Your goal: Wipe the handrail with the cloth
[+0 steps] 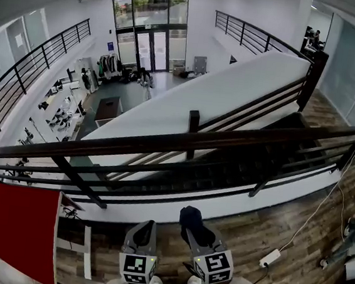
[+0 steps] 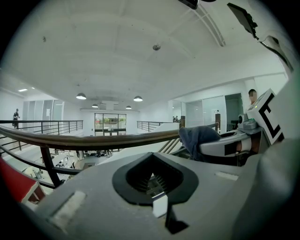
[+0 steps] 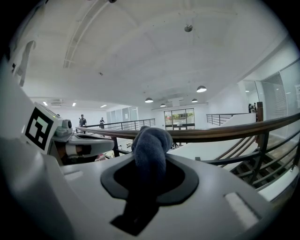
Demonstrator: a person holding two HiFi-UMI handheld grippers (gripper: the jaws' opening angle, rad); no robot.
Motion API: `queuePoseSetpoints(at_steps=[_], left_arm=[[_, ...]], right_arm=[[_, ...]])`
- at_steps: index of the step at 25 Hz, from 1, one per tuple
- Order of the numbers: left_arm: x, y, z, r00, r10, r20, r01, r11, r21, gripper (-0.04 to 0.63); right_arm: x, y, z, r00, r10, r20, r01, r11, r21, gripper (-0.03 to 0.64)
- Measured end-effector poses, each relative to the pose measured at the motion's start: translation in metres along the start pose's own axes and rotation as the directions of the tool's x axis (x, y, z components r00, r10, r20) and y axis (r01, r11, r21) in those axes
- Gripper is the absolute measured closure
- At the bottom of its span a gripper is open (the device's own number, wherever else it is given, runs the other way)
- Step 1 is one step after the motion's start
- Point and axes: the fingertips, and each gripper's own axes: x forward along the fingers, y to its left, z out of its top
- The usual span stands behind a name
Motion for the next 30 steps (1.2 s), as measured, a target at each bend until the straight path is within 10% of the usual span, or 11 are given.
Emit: queuePoseSetpoints(at_steps=[30], left_arm=[[-0.013, 0.011, -0.007, 0.999, -0.050, 0.004, 0.050, 0.998, -0.033, 0.592]], right_arm=[[-0.002, 0.022, 0.005, 0.998, -0.063, 0.020, 0.063, 0.998, 0.012, 0.526]])
